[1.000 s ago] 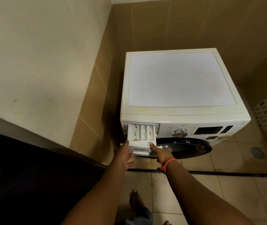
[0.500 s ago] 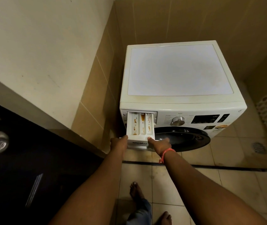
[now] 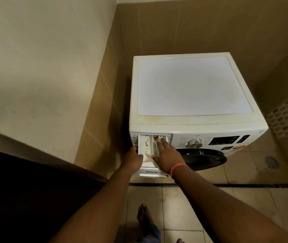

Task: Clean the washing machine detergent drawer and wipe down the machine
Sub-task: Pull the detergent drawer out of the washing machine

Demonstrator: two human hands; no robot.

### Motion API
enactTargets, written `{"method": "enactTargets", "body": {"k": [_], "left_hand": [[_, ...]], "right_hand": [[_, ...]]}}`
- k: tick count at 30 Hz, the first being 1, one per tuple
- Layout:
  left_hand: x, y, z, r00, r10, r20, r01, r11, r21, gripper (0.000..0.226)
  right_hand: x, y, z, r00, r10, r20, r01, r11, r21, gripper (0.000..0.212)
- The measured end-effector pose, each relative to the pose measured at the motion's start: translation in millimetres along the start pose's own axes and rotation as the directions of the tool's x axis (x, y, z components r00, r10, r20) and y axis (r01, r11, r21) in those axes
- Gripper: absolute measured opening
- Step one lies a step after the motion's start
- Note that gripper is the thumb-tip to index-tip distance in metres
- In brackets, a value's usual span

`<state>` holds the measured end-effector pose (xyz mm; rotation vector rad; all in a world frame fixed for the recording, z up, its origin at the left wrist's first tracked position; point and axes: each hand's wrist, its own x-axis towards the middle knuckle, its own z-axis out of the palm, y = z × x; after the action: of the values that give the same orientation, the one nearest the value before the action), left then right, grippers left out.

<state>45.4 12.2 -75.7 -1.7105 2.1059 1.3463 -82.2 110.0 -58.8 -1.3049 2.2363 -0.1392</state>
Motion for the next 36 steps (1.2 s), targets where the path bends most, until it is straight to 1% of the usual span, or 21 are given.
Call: {"method": "enactTargets", "body": {"k": [2,4,8,12,16,22,29,32,36], "left_hand": [[11,0,-2,0.996,-0.006,0.087,0.008,1.0,-0.026,0.051],[22,-1,-5,0.988,-0.001,0.153,0.01,0.998,-0.058,0.05],[35,1,-12,0.976,-0.019,0.218,0.042,0.994,-0.1,0.049],[42,-3,-13,0.962,-0.052,0.268,0.09,0.987,-0.13,0.052],[45,-1,-12,0.959,-0.049,0.279,0.081,0.991,-0.104,0.052],[44,-1,-13,0.956,-0.048,0.29,0.087,0.989,-0.123,0.054],[32,-1,-14,0.952,-0.07,0.299,0.121,0.98,-0.159,0.06],[23,-5,-11,0.948,-0.096,0.304,0.154,0.973,-0.175,0.063],[3,-9,-6,0.951,-0.112,0.288,0.176,0.962,-0.21,0.062]], "right_hand": [[18,-3,0,0.999,0.038,0.026,-0.038,0.999,-0.024,0.074],[32,-5,0,0.998,0.05,0.046,-0.049,0.998,-0.029,0.071],[48,-6,-1,0.995,0.052,0.089,-0.047,0.997,-0.056,0.072],[54,-9,0,0.993,0.07,0.095,-0.064,0.996,-0.065,0.072],[56,-9,2,0.989,0.089,0.116,-0.081,0.994,-0.067,0.071],[62,-7,-2,0.981,0.092,0.172,-0.091,0.996,-0.011,0.073],[49,-8,2,0.983,0.062,0.175,-0.054,0.997,-0.048,0.08],[40,-7,12,0.98,0.088,0.179,-0.083,0.996,-0.034,0.085],[22,-4,22,0.988,0.084,0.129,-0.082,0.996,-0.018,0.083]]}}
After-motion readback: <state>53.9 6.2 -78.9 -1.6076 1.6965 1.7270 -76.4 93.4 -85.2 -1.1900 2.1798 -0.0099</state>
